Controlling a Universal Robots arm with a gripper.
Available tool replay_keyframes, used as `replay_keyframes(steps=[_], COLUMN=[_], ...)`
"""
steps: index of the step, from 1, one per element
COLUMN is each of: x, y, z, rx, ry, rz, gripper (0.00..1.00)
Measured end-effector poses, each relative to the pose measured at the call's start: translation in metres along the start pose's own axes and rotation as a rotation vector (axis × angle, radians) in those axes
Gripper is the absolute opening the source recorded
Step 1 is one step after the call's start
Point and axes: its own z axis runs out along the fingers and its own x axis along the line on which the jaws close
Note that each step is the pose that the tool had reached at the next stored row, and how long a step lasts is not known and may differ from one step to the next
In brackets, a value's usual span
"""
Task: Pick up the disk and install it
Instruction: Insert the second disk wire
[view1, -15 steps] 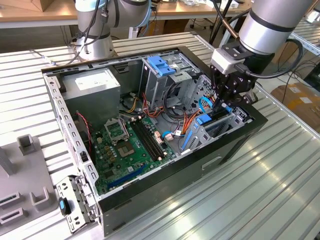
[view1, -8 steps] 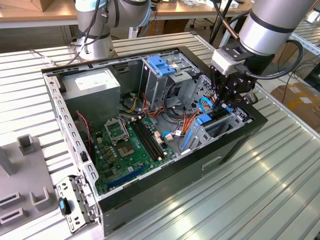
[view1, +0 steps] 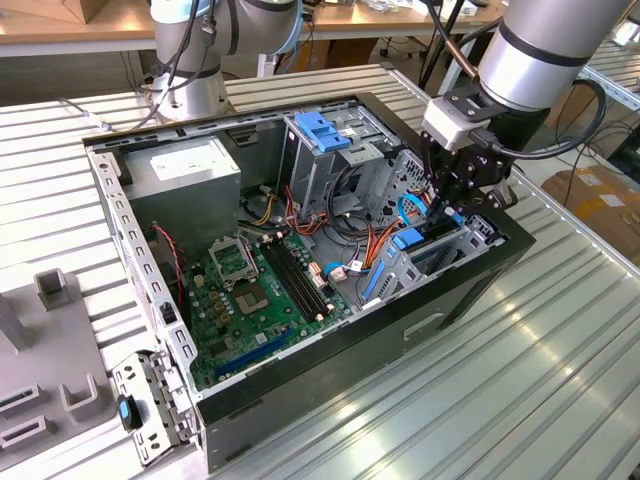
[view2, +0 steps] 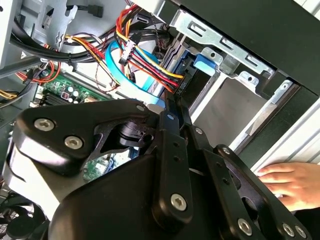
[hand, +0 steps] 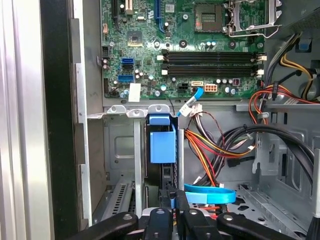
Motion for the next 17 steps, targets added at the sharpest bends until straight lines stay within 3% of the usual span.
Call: replay_keyframes(steps=[9,17], x=[0.0008,0.0011], y=[0.0007,0.0006], z=[0.0068,0.0071], rx=[0.0,0.0], ry=[-0.0166,-0.0172], rz=[0.001,0.001], gripper=[0.16,0.16])
